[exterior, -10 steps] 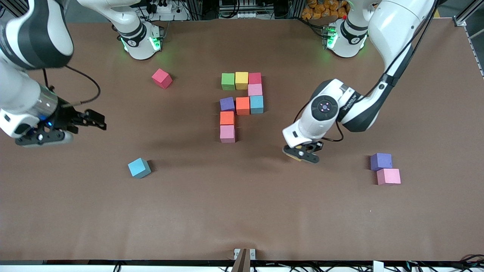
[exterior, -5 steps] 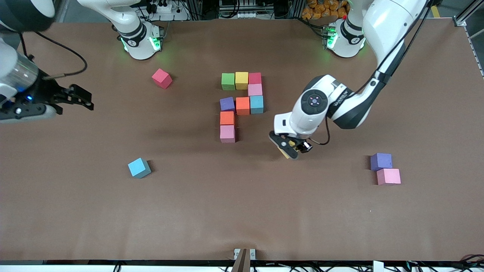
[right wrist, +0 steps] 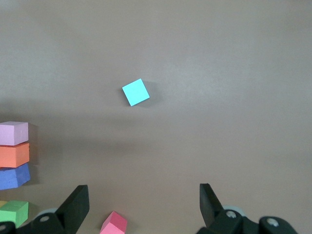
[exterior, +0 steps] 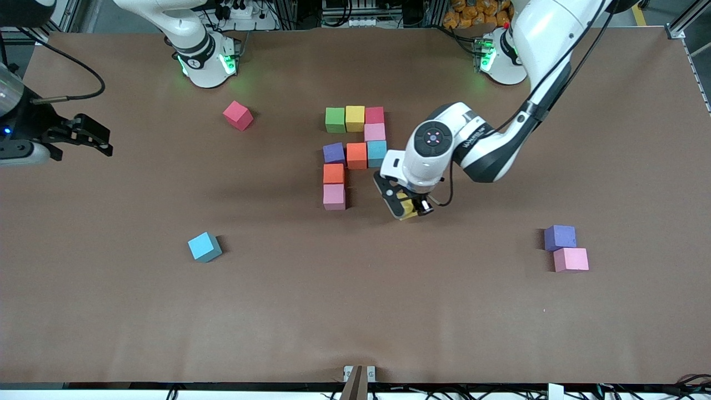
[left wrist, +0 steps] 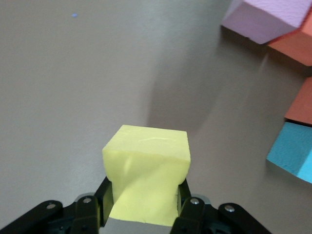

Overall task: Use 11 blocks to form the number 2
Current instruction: 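Carry the yellow cube to the column while the right gripper retreats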

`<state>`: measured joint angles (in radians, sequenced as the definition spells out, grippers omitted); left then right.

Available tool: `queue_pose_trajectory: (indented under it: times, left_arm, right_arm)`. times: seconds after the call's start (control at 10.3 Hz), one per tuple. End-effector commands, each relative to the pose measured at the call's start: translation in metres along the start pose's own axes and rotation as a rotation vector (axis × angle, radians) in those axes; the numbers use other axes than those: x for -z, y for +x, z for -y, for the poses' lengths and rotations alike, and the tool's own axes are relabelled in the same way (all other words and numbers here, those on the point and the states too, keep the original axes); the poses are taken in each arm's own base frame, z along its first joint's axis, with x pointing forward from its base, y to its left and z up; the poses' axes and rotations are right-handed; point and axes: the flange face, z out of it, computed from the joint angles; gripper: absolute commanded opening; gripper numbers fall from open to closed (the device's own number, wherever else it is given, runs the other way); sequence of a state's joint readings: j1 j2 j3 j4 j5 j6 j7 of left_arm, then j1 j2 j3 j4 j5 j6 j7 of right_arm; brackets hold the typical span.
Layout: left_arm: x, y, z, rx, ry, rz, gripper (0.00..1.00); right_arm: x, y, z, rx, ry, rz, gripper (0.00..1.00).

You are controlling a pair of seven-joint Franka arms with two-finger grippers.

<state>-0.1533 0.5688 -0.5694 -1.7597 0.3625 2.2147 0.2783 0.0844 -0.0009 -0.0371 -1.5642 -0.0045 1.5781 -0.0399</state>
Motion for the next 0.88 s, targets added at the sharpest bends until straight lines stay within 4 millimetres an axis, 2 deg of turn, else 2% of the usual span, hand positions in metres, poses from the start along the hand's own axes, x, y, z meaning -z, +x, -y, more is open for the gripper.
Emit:
queue_pose_trajectory:
  times: [0.0, 0.1, 0.29, 0.39, 0.59, 0.78]
  left_arm:
    - [0.001, 0.019, -0.024, -0.111, 0.016, 0.005, 0.45]
    - [-0.003, 0.027, -0.034, -0.166, 0.045, 0.015, 0.45]
    - [-0.012, 0.033, -0.032, -0.201, 0.067, 0.023, 0.44]
    - [-0.017, 0.043, -0.038, -0.244, 0.079, 0.02, 0.44]
    - [-0.026, 0.052, -0.042, -0.255, 0.069, 0.017, 0.43]
    - [-0.031, 0.068, -0.065, -0.29, 0.062, 0.039, 0.42]
  right_arm:
    - [0.011, 0.0, -0.004, -0.011, -0.011, 0.003, 1.0]
    - [0.011, 0.0, -0.006, -0.014, -0.008, 0.003, 1.0]
    - [0.01, 0.001, -0.018, -0.038, -0.003, -0.002, 1.0]
    - [0.009, 0.001, -0.027, -0.047, -0.001, -0.002, 1.0]
    - [0.001, 0.005, -0.03, -0.049, 0.001, 0.01, 1.0]
    - [-0.008, 0.011, -0.028, -0.043, 0.001, 0.018, 1.0]
